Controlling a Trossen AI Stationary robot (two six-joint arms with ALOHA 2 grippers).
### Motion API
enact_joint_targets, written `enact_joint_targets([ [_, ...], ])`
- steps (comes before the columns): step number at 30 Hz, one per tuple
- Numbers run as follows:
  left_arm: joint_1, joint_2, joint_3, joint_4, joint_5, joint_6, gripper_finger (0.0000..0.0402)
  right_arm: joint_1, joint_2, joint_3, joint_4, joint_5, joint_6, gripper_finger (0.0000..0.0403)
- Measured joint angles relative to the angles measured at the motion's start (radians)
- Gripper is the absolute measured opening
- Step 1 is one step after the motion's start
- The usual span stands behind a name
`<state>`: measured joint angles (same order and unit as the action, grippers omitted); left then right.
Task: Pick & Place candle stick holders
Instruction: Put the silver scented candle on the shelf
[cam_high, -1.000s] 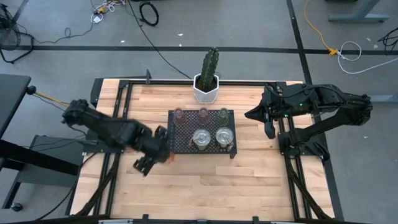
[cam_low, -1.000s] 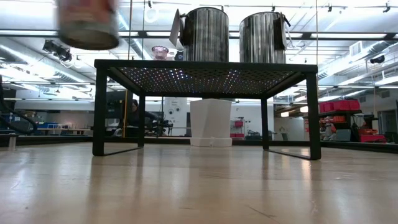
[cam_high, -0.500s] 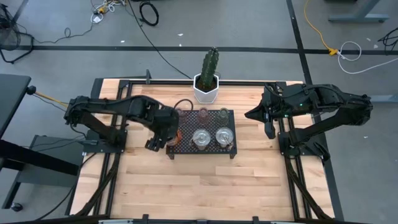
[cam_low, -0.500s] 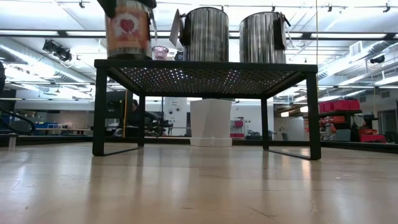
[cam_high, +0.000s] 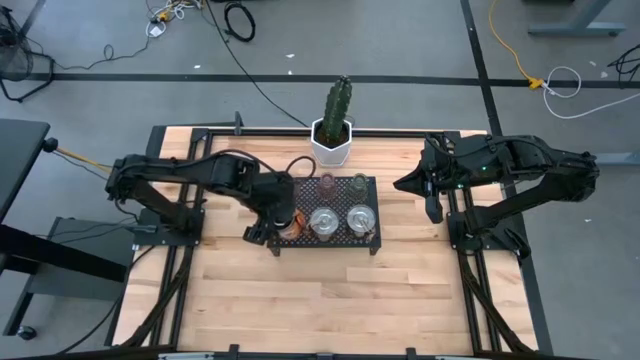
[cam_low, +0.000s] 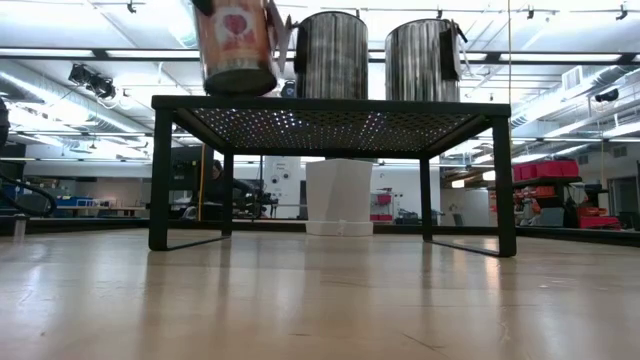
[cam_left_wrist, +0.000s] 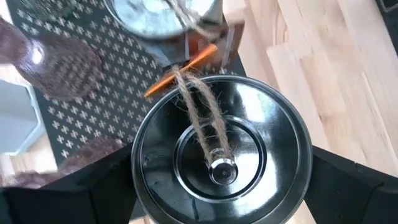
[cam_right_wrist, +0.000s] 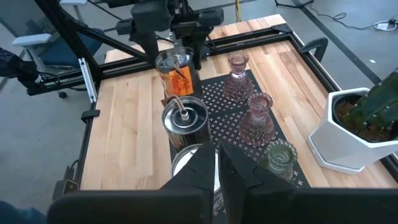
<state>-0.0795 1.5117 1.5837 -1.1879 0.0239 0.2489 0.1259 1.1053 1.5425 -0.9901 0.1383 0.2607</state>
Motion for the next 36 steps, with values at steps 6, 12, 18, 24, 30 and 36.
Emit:
enact_joint_targets([
  [6,-0.003,0.043,0.0,0.002,0.0,0.001,0.0371,0.0,0.0,0.0,-0.005,0.0,0.004,0.0023],
  [12,-0.003,0.075,0.0,-0.023,0.001,0.009,0.0371,0.0,0.0,0.0,-0.023,0.0,0.012,0.0023],
  [18,-0.003,0.075,0.0,-0.027,0.0,0.006,0.0371,0.0,0.0,0.0,-0.032,0.0,0.018,0.0023],
  [24,-0.003,0.075,0.0,-0.031,0.018,0.007,0.0371,0.0,0.0,0.0,-0.038,0.001,0.018,0.0023],
  [30,-0.003,0.075,0.0,-0.03,0.019,0.006,0.0379,0.0,0.0,0.0,-0.038,0.0,0.018,0.0023],
  [36,-0.003,0.075,0.0,-0.024,0.018,0.006,0.0391,0.0,0.0,0.0,-0.038,0.0,0.018,0.0023],
])
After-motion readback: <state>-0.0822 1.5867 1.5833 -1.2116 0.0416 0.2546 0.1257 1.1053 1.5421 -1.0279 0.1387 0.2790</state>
